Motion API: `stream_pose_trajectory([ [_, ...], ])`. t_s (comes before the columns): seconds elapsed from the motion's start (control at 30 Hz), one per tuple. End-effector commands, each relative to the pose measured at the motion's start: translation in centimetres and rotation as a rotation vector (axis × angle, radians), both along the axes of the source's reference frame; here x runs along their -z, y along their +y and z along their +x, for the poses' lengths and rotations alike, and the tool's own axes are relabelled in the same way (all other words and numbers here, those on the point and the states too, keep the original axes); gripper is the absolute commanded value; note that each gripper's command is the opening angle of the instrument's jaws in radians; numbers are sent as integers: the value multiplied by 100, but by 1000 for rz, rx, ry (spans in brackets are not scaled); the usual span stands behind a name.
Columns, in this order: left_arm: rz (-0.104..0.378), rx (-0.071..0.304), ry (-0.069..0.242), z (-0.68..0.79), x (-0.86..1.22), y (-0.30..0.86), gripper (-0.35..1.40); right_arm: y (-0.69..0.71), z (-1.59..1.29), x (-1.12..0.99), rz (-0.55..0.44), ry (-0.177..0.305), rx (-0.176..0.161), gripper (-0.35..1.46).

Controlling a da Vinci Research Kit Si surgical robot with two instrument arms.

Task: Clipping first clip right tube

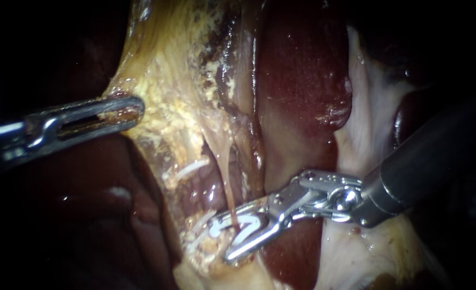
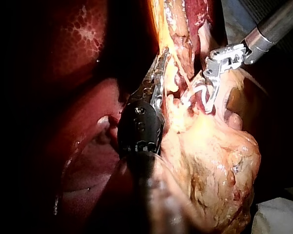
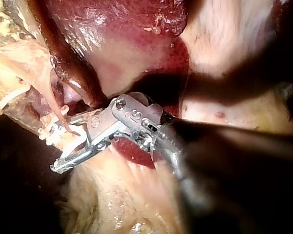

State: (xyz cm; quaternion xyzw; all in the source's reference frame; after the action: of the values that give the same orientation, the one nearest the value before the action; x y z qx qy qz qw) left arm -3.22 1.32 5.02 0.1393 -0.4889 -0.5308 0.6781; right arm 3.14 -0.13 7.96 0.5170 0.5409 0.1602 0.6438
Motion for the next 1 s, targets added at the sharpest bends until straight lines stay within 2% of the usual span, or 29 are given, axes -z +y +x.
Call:
stream_pose_trajectory([
  [0.03, 0, 0, 0, 0, 0, 0, -35, 0, 0, 0, 0, 0, -1, 49],
  [0.27, 0, 0, 0, -1, 0, 0, -35, 3, 2, -2, 1, -1, -2, 44],
  [0.37, 0, 1, 0, -1, 0, 0, -35, 6, 2, -6, -1, -7, -13, 35],
  [0.4, 0, 1, 0, -1, 0, 0, -35, 7, 1, -8, -1, -7, -13, 28],
  [0.43, 0, 1, 0, -1, 0, 0, -35, 8, 0, -10, -1, -10, -18, 11],
  [0.47, 0, 1, 0, -1, 0, 0, -35, 9, -4, -13, -4, -21, -39, -16],
  [0.53, 0, 1, 1, -1, 0, 0, -35, 10, -8, -17, -5, -26, -47, -35],
  [1.0, 0, 1, 1, -1, 1, -1, -35, 9, -11, -17, -7, -28, -45, -35],
])
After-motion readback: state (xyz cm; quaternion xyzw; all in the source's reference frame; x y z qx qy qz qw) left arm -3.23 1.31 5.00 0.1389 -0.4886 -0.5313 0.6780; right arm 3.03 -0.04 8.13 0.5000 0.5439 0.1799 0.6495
